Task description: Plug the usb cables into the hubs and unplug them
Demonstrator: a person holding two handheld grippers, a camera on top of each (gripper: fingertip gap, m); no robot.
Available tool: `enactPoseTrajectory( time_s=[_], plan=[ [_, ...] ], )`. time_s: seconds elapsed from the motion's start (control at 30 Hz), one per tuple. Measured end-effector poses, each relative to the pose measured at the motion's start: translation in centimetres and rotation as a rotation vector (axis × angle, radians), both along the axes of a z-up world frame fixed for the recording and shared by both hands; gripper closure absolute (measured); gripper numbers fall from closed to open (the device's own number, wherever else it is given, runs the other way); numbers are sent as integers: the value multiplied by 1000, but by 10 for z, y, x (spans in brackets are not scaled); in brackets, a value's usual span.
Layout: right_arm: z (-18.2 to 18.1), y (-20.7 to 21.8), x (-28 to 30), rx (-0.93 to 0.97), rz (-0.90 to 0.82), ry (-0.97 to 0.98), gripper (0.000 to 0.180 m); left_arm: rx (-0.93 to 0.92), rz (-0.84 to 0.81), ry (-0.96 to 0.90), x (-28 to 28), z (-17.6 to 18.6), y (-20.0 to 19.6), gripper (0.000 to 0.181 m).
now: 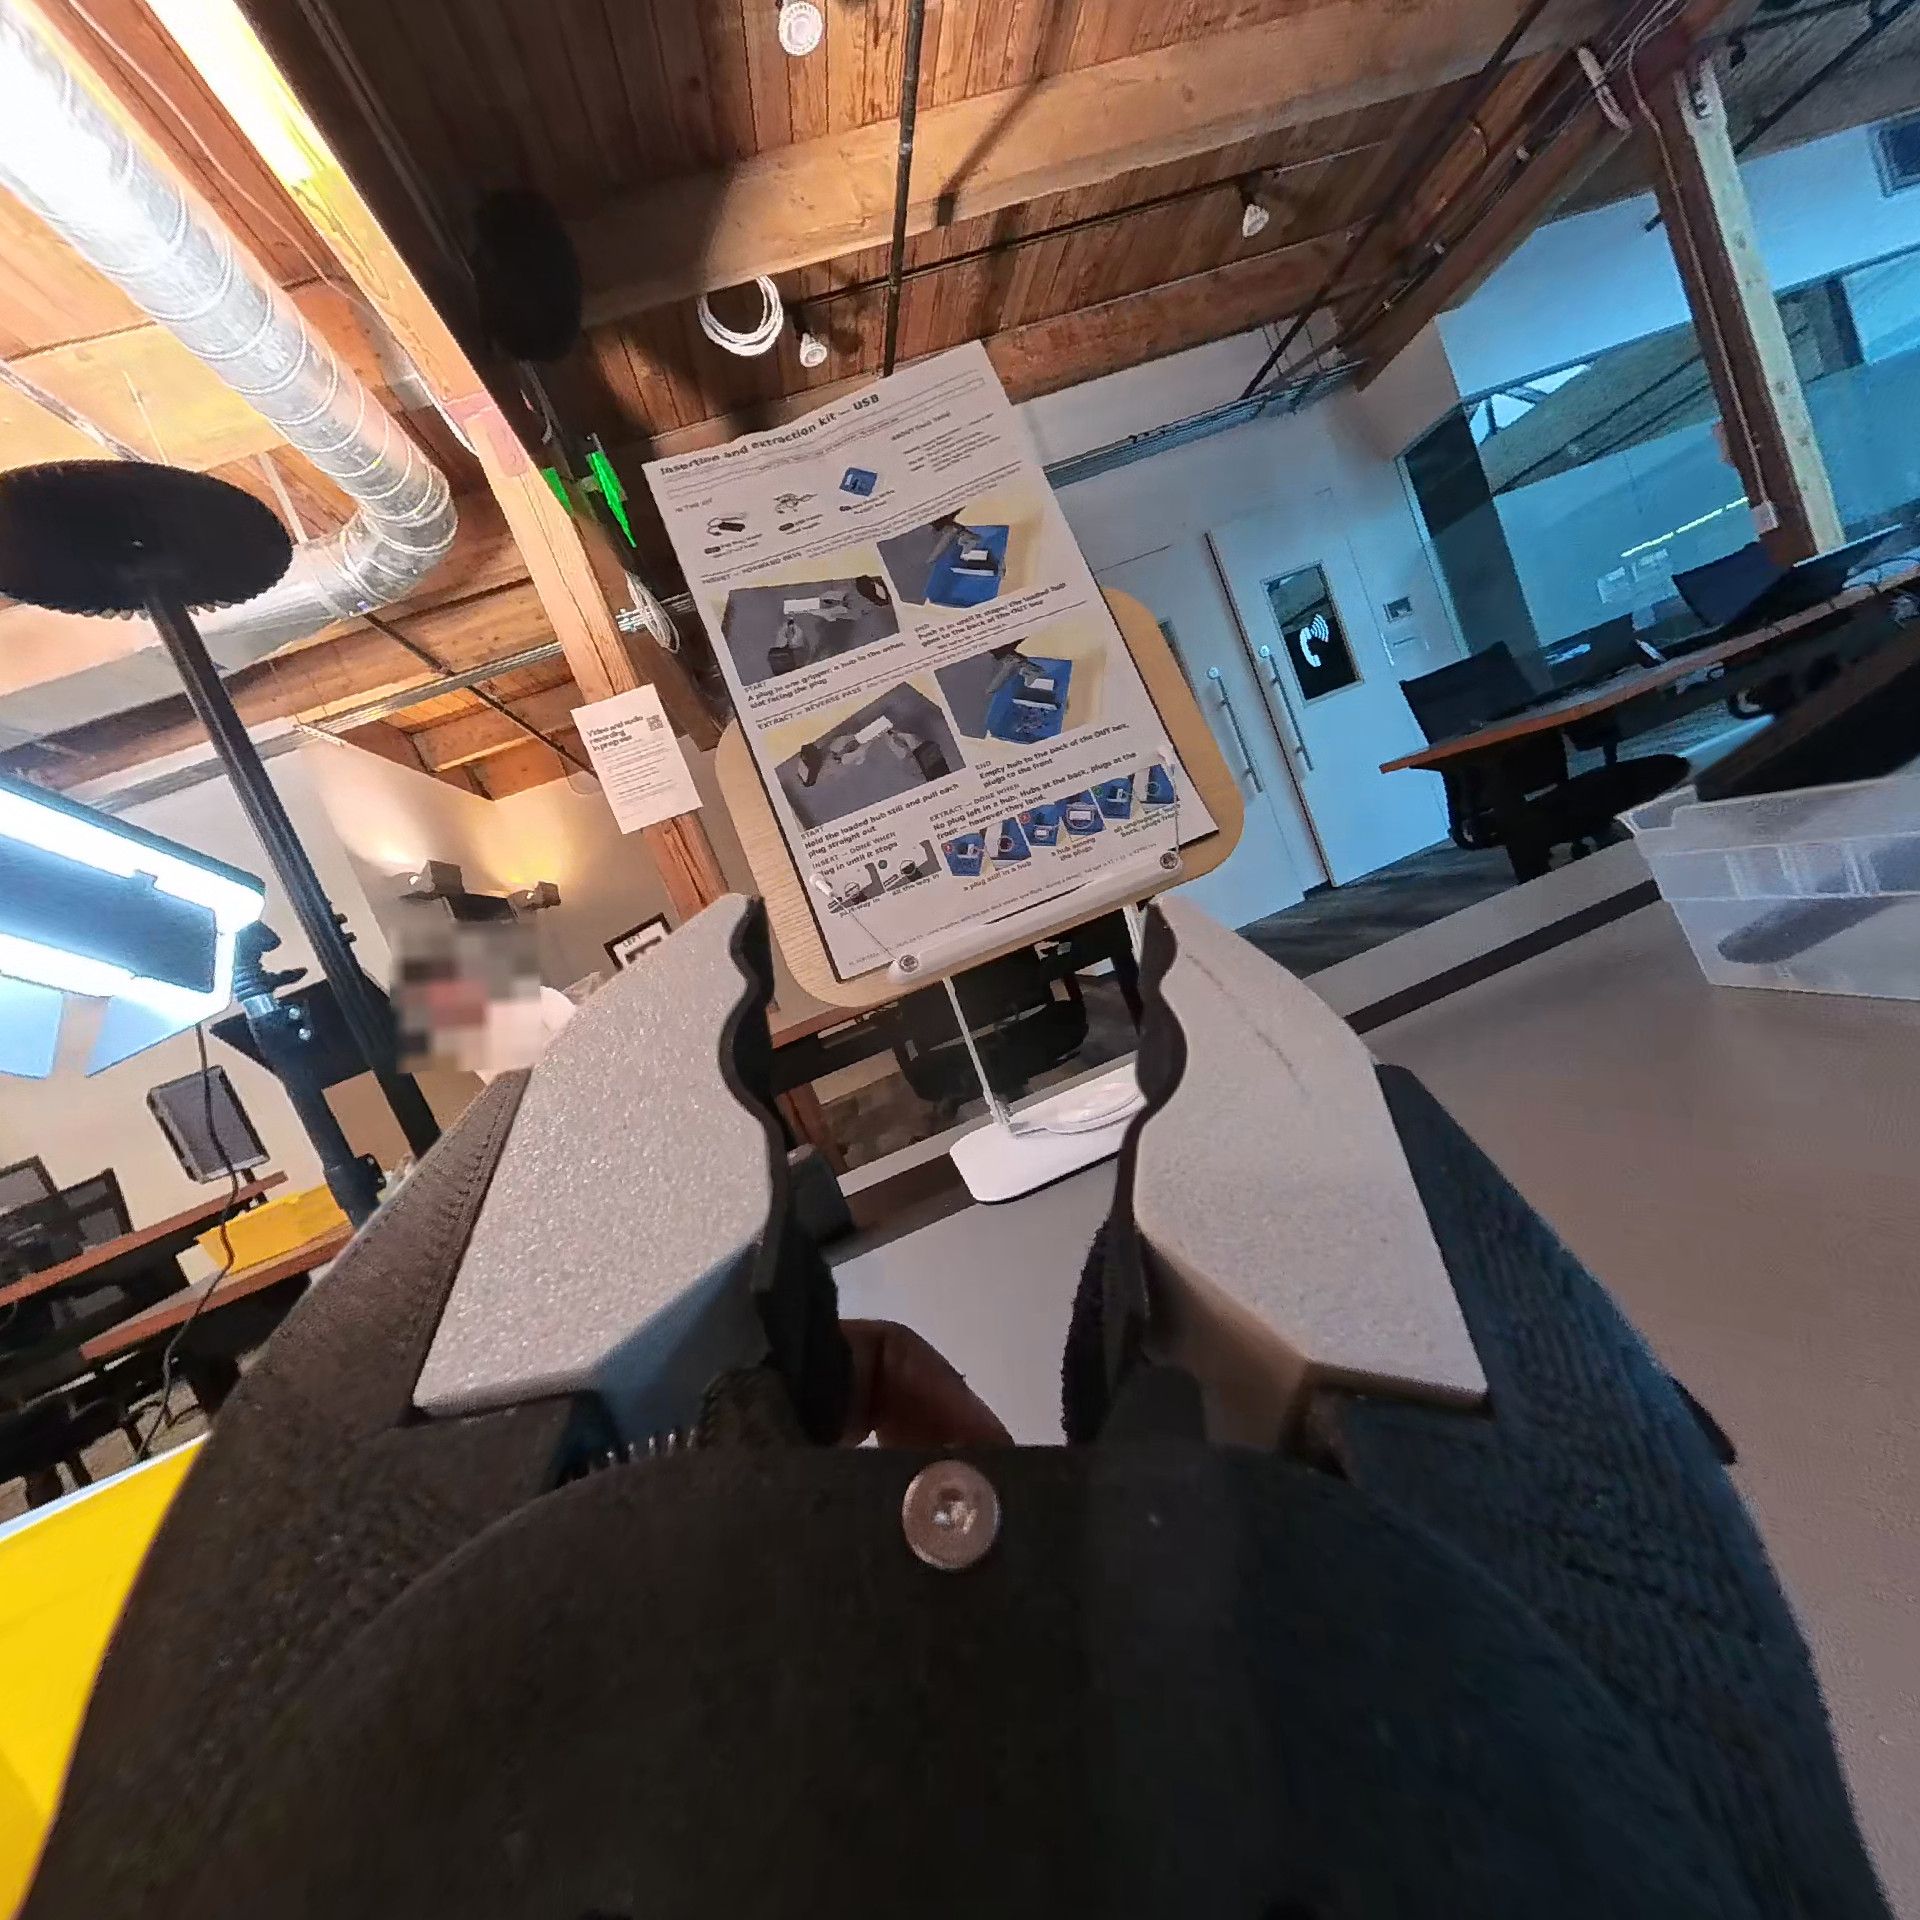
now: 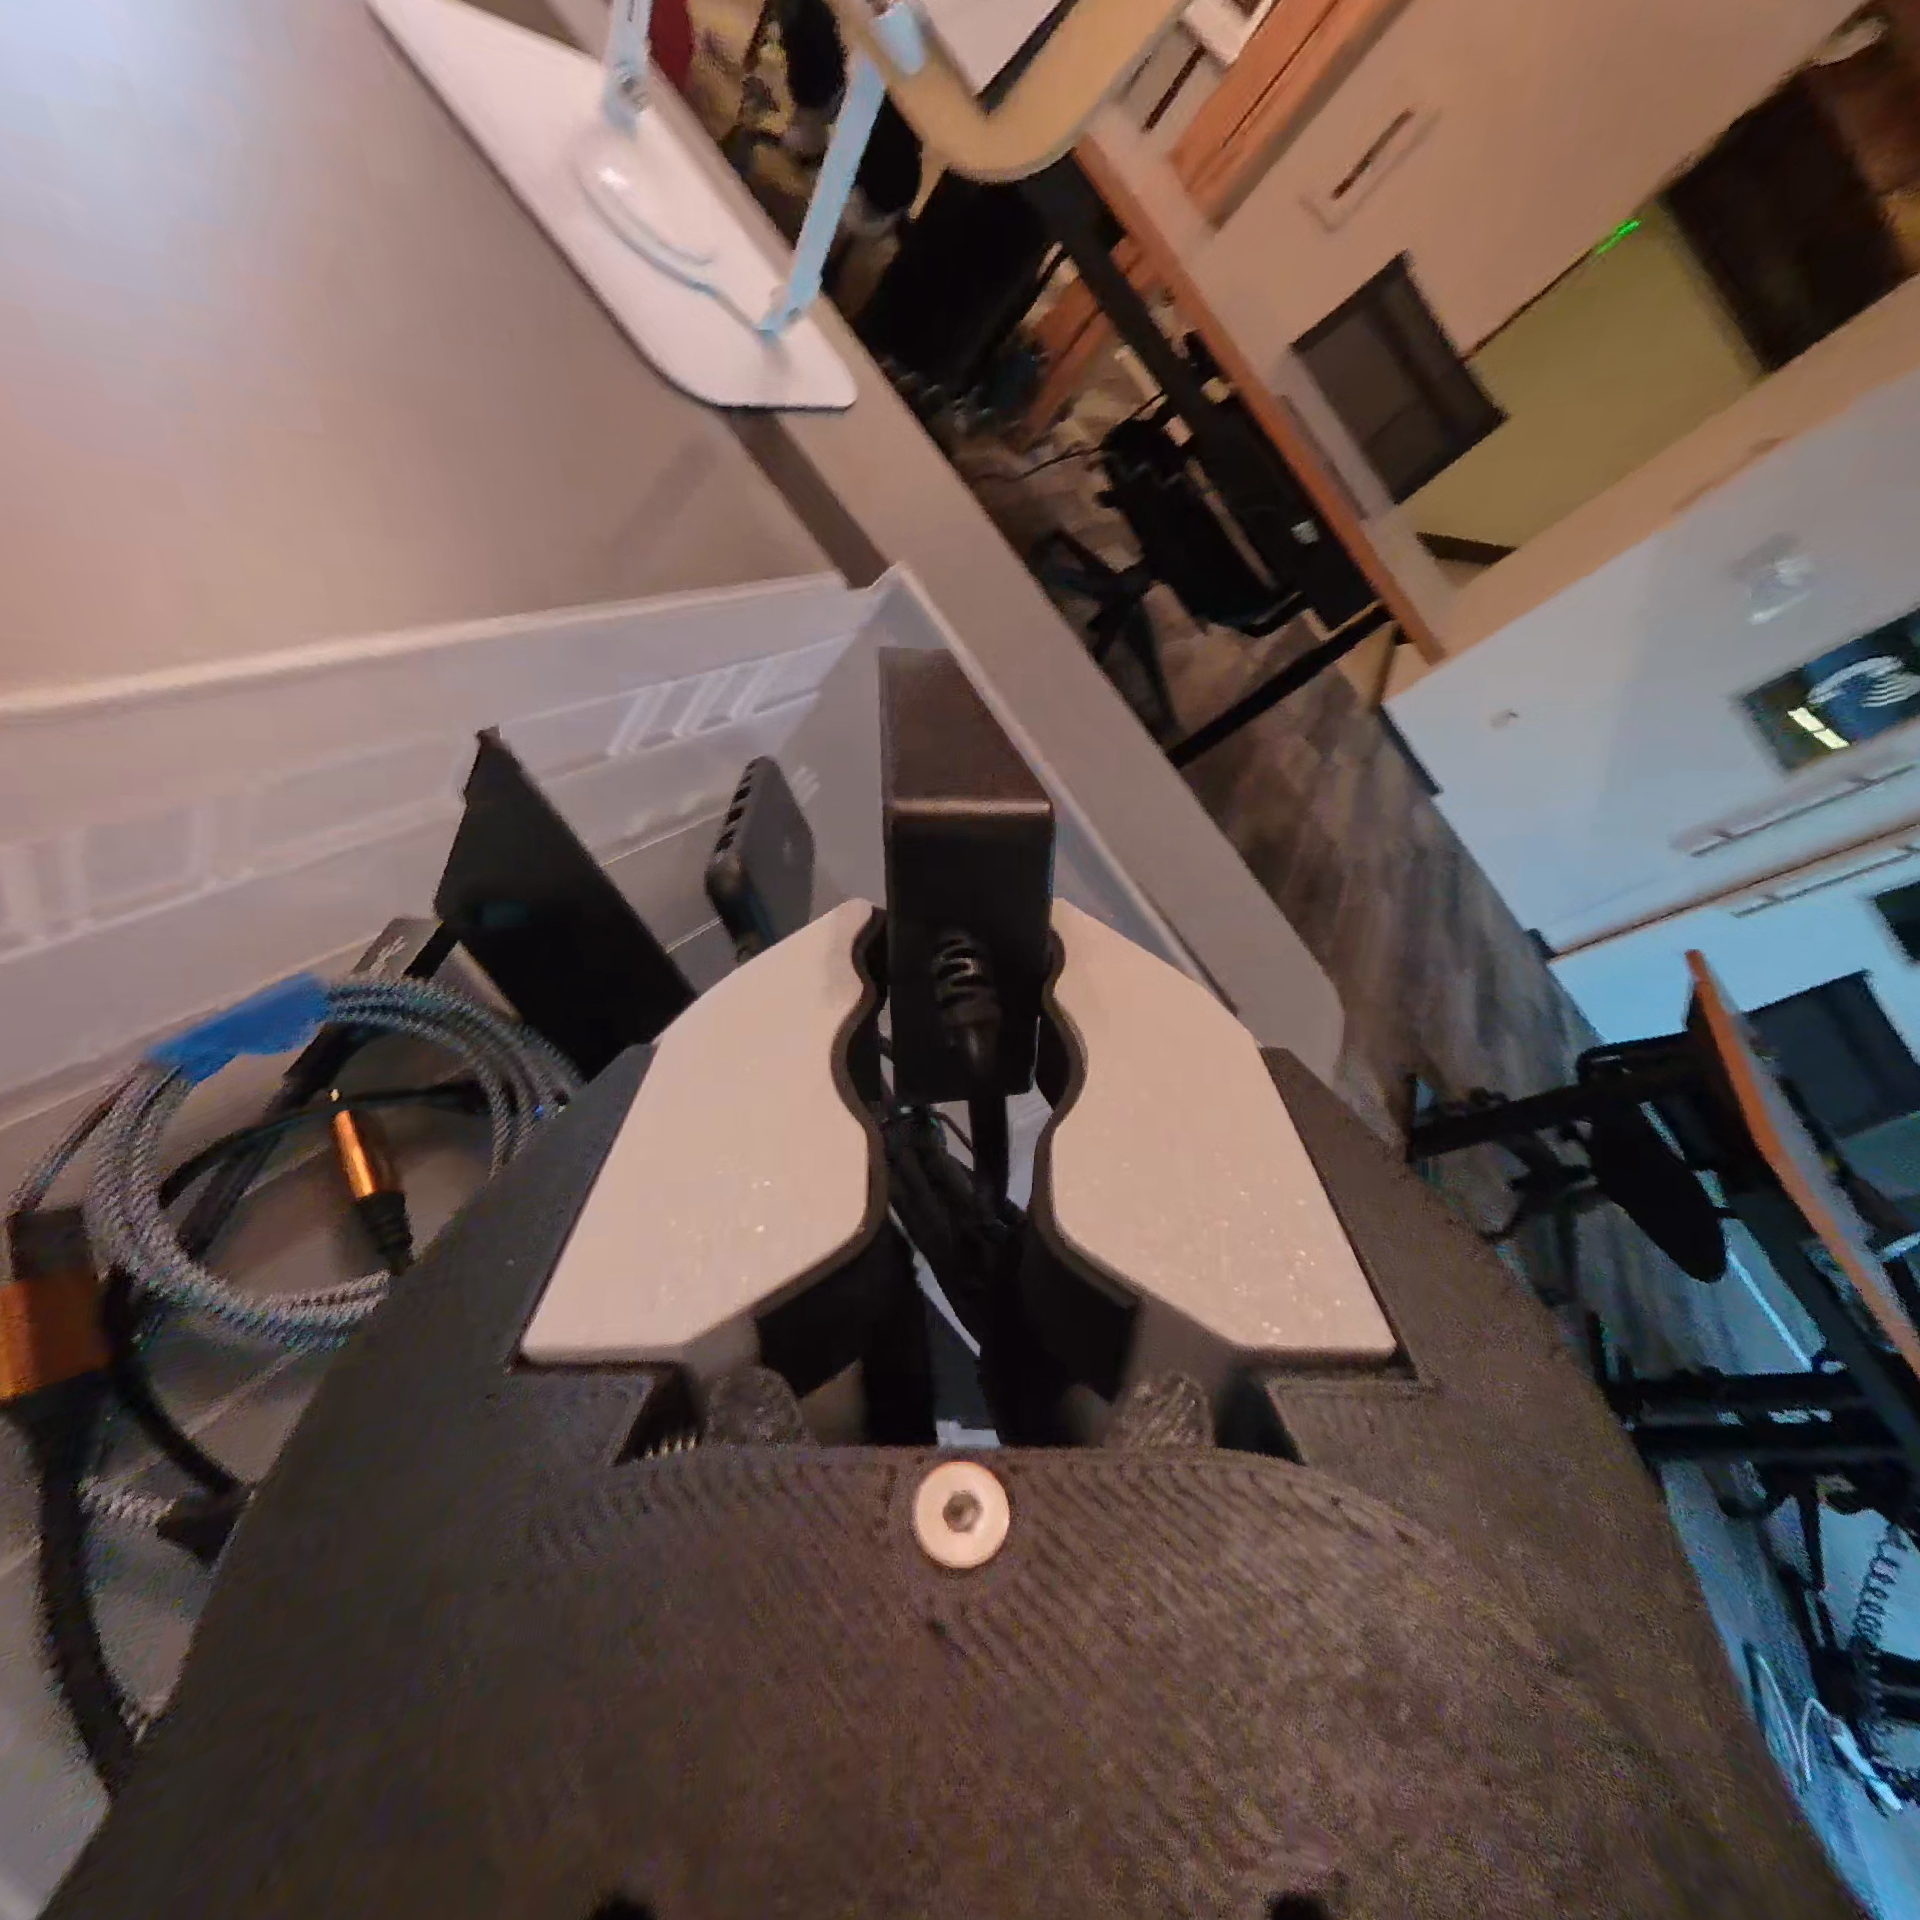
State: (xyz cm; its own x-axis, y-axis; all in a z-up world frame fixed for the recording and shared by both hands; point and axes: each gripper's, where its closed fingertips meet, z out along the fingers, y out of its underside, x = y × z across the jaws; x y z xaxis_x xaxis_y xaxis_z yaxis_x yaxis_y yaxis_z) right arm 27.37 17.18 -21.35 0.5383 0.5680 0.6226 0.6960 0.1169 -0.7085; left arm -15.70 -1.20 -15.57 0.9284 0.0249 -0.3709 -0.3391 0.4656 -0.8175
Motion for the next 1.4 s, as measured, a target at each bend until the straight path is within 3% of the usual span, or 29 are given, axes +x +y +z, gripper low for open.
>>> enactPoseTrajectory(
  time_s=[0.2, 0.33, 0.47, 0.57, 0.63, 0.7, 0.83, 0.93, 1.0, 1.07, 1.13, 1.4],
  plan=[
    [-20, 15, 22, -55, -170, -178, 136, -3, -11, 5, 2, -1, 0, 113],
    [-14, 8, 21, -67, -230, -114, 118, -19, -43, -12, 4, -2, 0, 113],
    [28, -15, 8, 60, -273, 94, 107, -46, -77, -19, 7, -6, 2, 114],
    [50, -64, -14, 15, -251, 431, 108, -67, -94, -14, 10, -9, 3, 117],
    [46, -104, -33, -64, -204, 606, 110, -74, -111, -26, 11, -9, 3, 118],
    [22, -139, -51, -157, -166, 644, 111, -94, -134, -42, 13, -11, 4, 119],
    [-61, -164, -70, -349, -93, 356, 103, -131, -153, -30, 18, -17, 6, 119],
    [-77, -155, -86, -505, -108, 392, 96, -143, -131, 0, 18, -20, 10, 120],
    [-85, -152, -98, -511, -98, 341, 98, -156, -116, 4, 16, -22, 12, 120],
    [-95, -140, -94, -449, -196, 214, 117, -162, -119, -6, 15, -23, 12, 120],
    [-92, -125, -82, -331, -337, 126, 158, -157, -115, -6, 15, -23, 12, 121],
    [-94, -103, -113, -335, -308, -48, 155, -131, -104, 21, 17, -19, 10, 123]
  ],
)
